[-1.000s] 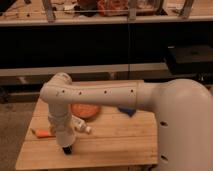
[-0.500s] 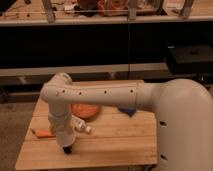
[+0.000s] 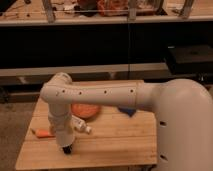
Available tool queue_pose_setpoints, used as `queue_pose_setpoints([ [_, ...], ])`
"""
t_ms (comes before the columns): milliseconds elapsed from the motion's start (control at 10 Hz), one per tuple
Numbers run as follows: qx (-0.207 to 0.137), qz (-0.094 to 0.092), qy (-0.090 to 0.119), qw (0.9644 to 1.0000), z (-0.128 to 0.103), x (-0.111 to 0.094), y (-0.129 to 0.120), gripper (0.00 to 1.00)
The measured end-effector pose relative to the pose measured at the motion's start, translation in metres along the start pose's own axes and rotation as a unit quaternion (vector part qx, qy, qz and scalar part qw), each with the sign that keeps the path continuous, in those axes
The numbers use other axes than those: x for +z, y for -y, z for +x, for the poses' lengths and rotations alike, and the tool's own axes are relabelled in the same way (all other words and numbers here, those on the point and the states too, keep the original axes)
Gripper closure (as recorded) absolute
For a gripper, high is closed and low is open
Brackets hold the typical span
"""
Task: Place the ceramic cup over the eraser
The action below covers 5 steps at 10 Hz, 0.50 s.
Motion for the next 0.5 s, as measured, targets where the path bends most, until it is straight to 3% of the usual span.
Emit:
queue_pose_setpoints([
  [500,-0.037,0.019,-0.004,0.9991,-0.0055,-0.0050,0.0064,0.20],
])
